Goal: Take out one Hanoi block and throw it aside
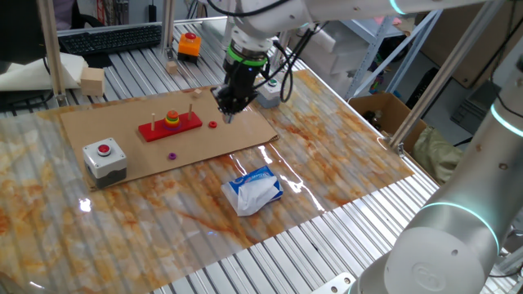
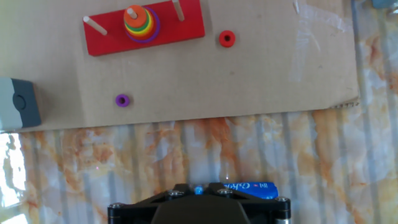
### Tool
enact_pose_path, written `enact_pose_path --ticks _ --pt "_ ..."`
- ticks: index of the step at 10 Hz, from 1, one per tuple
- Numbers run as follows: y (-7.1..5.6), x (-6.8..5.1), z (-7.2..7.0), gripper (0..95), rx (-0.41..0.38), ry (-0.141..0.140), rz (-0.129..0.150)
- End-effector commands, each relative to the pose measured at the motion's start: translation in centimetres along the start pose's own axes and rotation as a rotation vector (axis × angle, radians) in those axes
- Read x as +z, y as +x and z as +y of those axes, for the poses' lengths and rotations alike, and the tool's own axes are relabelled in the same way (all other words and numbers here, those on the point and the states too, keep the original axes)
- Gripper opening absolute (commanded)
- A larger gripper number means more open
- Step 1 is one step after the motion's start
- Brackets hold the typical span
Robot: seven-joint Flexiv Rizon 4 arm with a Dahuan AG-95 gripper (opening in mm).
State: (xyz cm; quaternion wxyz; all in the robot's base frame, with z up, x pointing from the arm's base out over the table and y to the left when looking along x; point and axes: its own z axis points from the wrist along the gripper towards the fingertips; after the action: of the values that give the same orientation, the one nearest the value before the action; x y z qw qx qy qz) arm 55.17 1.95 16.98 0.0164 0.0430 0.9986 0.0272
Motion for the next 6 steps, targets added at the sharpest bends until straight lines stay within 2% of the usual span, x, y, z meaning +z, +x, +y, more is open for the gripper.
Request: enact_pose_path --ticks 1,6 --pt "-1.1 0.2 0.4 0.0 0.01 0.001 0.002" --pt "-4.4 0.9 2.0 0.0 0.038 0.017 0.0"
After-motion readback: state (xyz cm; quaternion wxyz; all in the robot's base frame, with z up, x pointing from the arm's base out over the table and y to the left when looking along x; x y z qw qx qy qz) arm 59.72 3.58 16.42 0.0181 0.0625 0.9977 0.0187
